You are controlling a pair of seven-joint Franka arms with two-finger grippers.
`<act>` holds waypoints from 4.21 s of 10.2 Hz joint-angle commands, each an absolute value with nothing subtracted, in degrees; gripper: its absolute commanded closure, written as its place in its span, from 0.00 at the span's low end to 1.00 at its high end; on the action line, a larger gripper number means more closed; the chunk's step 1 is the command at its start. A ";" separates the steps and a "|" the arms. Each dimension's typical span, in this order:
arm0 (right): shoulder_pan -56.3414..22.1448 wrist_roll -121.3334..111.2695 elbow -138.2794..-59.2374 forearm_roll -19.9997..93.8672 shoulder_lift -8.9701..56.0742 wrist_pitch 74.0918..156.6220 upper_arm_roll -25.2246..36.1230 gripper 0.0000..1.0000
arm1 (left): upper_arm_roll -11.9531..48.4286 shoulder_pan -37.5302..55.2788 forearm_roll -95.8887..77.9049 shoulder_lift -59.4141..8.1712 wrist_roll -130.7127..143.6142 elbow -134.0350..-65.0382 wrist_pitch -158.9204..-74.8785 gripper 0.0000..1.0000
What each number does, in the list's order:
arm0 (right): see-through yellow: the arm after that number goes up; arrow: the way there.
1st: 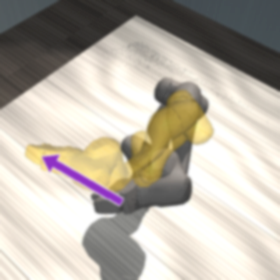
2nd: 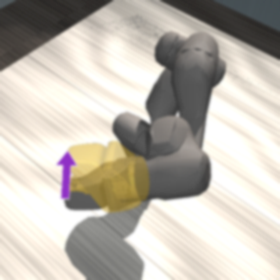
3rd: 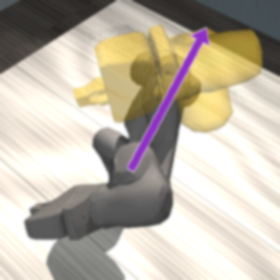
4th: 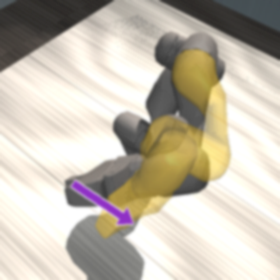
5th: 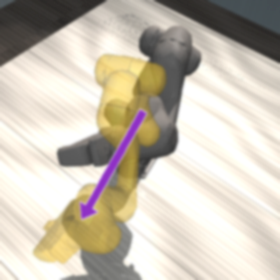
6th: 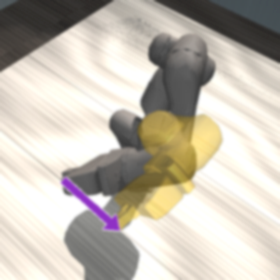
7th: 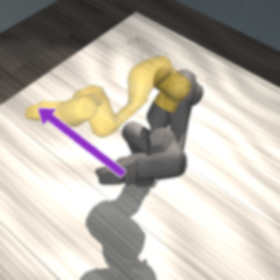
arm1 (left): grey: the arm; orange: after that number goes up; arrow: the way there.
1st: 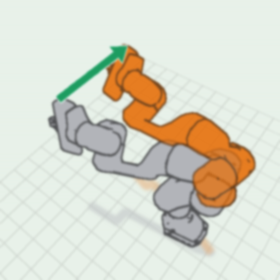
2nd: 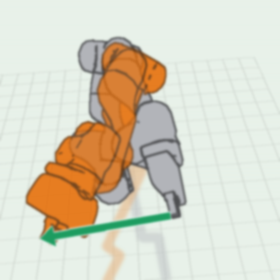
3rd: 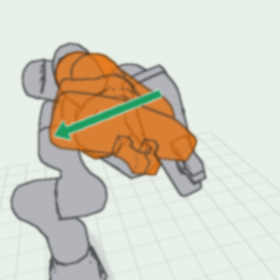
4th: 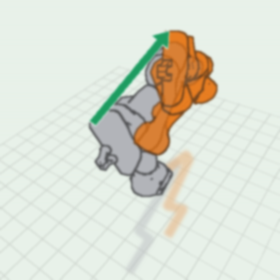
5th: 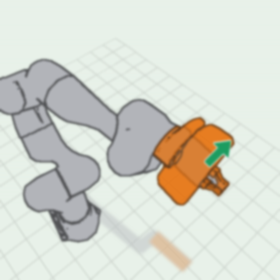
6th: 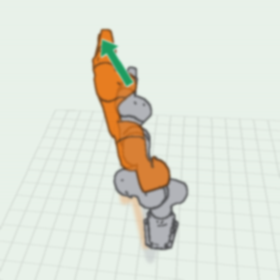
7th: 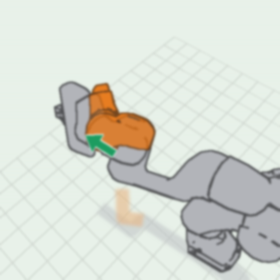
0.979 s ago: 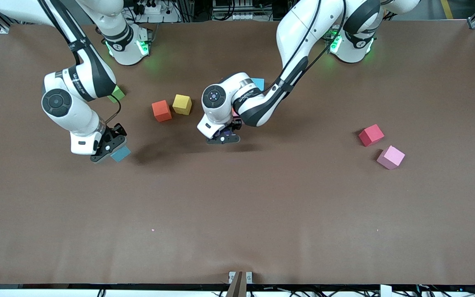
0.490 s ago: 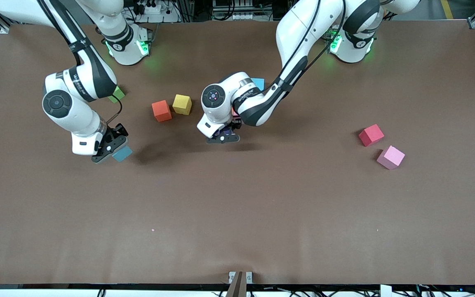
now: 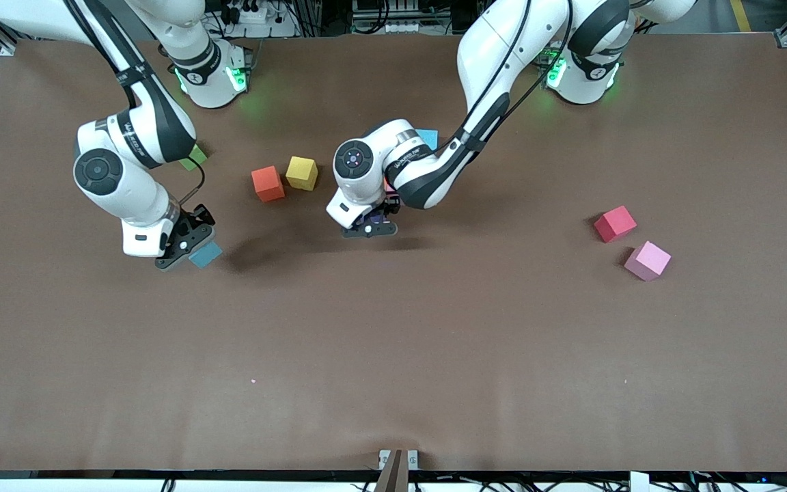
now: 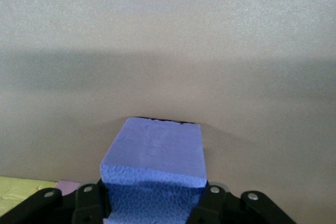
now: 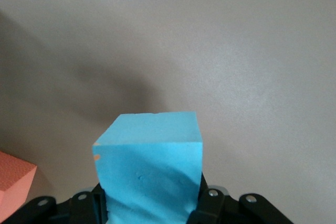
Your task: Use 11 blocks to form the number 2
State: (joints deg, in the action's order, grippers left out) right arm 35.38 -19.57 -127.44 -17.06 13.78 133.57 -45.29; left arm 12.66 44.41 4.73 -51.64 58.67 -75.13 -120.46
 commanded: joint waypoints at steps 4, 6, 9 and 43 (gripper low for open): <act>33.49 -16.17 -126.21 -16.79 14.24 132.45 -45.44 0.69 | 11.87 45.26 3.69 -52.91 59.15 -74.88 -120.06 0.00; 33.49 -16.08 -126.12 -16.79 14.24 132.45 -45.44 0.69 | 11.78 45.09 3.78 -52.39 59.15 -74.80 -119.97 0.00; 33.49 -15.30 -125.16 -16.09 14.15 130.80 -46.41 0.69 | 11.69 44.65 3.87 -50.55 59.15 -74.62 -119.97 0.00; -26.54 43.68 -94.31 -8.61 41.31 130.86 -18.63 0.70 | 11.42 -19.76 5.80 -18.72 51.06 -129.38 -148.27 0.00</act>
State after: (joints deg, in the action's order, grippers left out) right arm -25.63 42.16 -95.62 -8.18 40.38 131.04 -19.18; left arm 11.18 -18.08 4.99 -18.41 51.82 -129.02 -147.10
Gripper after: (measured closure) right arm 0.419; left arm 0.000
